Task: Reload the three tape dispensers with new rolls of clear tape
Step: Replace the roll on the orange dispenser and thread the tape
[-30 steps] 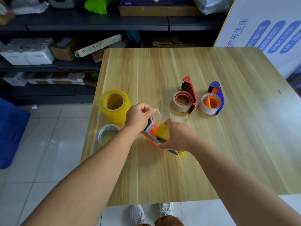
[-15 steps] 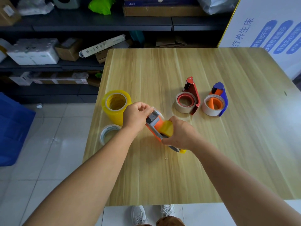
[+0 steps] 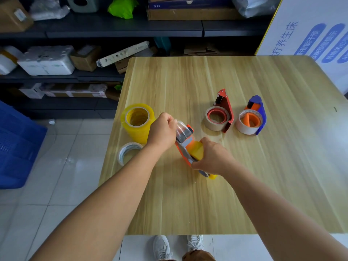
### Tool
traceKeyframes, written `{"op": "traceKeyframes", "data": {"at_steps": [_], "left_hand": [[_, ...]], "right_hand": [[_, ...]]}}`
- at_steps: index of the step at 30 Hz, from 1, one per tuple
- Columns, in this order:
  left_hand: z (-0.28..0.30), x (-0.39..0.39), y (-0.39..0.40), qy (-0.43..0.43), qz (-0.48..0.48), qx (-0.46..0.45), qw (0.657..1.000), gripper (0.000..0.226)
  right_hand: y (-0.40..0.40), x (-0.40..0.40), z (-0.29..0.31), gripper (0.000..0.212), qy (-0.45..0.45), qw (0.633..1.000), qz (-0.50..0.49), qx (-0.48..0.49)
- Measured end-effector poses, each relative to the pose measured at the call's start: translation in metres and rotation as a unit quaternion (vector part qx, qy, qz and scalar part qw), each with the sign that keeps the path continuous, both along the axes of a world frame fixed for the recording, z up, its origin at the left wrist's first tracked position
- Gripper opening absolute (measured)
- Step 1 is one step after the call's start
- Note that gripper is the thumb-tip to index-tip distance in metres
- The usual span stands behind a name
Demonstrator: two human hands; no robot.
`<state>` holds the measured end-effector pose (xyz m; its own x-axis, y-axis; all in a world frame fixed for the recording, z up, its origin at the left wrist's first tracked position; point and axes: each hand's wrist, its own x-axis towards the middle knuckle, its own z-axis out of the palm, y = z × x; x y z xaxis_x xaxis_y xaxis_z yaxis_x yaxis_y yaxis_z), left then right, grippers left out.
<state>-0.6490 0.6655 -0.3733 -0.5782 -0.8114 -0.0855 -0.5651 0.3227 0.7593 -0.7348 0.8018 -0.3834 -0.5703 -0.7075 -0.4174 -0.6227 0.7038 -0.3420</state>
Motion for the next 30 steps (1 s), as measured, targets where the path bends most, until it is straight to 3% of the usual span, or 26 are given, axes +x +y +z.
{"op": "traceKeyframes", "data": {"at_steps": [7, 11, 24, 27, 30], "left_hand": [[0.003, -0.004, 0.005, 0.006, 0.01, 0.01, 1.0, 0.013], [0.004, -0.002, 0.01, 0.03, -0.009, 0.041, 0.999, 0.013], [0.025, -0.003, 0.019, 0.001, -0.038, -0.047, 0.998, 0.018], [0.034, -0.006, 0.017, 0.014, -0.022, -0.032, 0.999, 0.021], [0.043, -0.009, 0.016, 0.03, -0.004, -0.02, 0.999, 0.021]], "right_hand": [[0.003, 0.005, -0.003, 0.077, 0.033, 0.999, -0.001, -0.026], [0.004, 0.014, -0.008, 0.072, 0.052, 0.998, -0.019, -0.027], [0.007, 0.013, -0.005, 0.048, 0.056, 0.997, -0.049, -0.009], [0.006, 0.015, -0.003, 0.059, 0.041, 0.995, -0.074, -0.052], [0.002, 0.018, 0.001, 0.084, 0.045, 0.985, -0.105, -0.129]]}}
